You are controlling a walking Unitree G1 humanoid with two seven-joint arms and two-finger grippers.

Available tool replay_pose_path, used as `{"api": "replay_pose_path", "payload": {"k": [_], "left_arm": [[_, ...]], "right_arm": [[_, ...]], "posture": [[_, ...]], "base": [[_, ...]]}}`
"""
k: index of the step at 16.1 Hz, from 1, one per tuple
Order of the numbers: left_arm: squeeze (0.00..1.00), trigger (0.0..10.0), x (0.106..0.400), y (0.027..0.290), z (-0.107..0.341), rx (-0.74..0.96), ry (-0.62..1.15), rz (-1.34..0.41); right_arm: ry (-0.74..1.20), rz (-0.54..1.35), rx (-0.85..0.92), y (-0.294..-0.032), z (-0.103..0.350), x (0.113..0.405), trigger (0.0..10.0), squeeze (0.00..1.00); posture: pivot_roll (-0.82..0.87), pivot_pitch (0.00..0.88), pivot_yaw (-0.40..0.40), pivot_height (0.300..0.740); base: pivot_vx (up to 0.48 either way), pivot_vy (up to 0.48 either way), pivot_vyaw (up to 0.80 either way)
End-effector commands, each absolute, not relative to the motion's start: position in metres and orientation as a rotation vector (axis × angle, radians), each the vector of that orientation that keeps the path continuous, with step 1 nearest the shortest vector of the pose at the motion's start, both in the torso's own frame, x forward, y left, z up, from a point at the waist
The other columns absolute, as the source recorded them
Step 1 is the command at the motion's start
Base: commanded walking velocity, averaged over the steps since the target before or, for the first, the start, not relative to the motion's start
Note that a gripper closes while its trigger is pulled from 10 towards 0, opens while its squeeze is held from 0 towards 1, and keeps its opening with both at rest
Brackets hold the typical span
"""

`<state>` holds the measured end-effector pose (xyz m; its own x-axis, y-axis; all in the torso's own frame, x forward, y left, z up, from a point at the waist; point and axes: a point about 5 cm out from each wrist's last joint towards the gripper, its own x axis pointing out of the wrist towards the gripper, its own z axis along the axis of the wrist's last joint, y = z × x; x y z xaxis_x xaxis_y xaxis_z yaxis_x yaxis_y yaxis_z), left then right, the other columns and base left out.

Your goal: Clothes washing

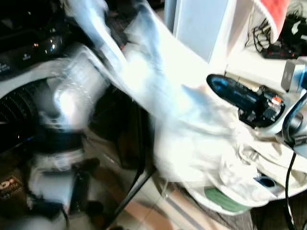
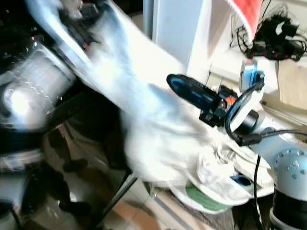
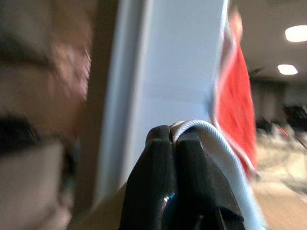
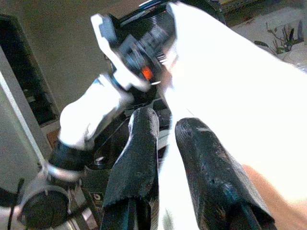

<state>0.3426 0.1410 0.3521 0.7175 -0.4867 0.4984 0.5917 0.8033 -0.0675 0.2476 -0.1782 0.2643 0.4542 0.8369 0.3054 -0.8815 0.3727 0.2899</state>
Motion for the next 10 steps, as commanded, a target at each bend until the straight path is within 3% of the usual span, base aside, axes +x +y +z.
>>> {"api": "replay_pose_path", "payload": {"k": [1, 3, 4, 5, 6, 7, 10], "left_arm": [[0.0, 0.0, 0.344, 0.148, 0.357, -0.222, -0.513, -0.585], [0.0, 0.0, 0.353, 0.166, 0.377, -0.026, -0.591, -0.478], [0.0, 0.0, 0.361, 0.189, 0.394, 0.077, -0.628, -0.291], [0.0, 0.0, 0.358, 0.229, 0.428, 0.309, -0.743, 0.049], [0.0, 0.0, 0.353, 0.242, 0.445, 0.442, -0.806, 0.181], [0.0, 0.0, 0.355, 0.243, 0.447, 0.531, -0.794, 0.214], [0.0, 0.0, 0.375, 0.232, 0.434, 0.584, -0.709, 0.161]], "right_arm": [[-0.123, 1.095, 0.424, -0.179, 0.265, 0.248, 10.0, 0.0], [-0.131, 1.082, 0.422, -0.178, 0.264, 0.248, 10.0, 0.0], [-0.133, 1.082, 0.421, -0.178, 0.264, 0.248, 10.0, 0.0], [-0.133, 1.081, 0.419, -0.178, 0.263, 0.248, 10.0, 0.0], [-0.131, 1.08, 0.42, -0.178, 0.262, 0.249, 10.0, 0.0], [-0.13, 1.079, 0.42, -0.177, 0.261, 0.249, 10.0, 0.0], [-0.127, 1.069, 0.413, -0.172, 0.257, 0.252, 10.0, 0.0]], "posture": [[-0.01, 0.0, -0.009, 0.74], [-0.01, 0.0, -0.01, 0.74], [-0.01, 0.0, -0.013, 0.74], [0.0, 0.0, -0.014, 0.74], [0.0, 0.0, -0.014, 0.74], [0.0, 0.0, -0.018, 0.74], [0.0, 0.0, -0.013, 0.74]], "base": [[0.0, 0.0, 0.0], [0.0, 0.0, 0.0], [0.0, 0.0, 0.0], [0.0, 0.0, 0.0], [0.0, 0.0, 0.0], [0.0, 0.0, 0.0], [0.0, 0.0, 0.0]]}}
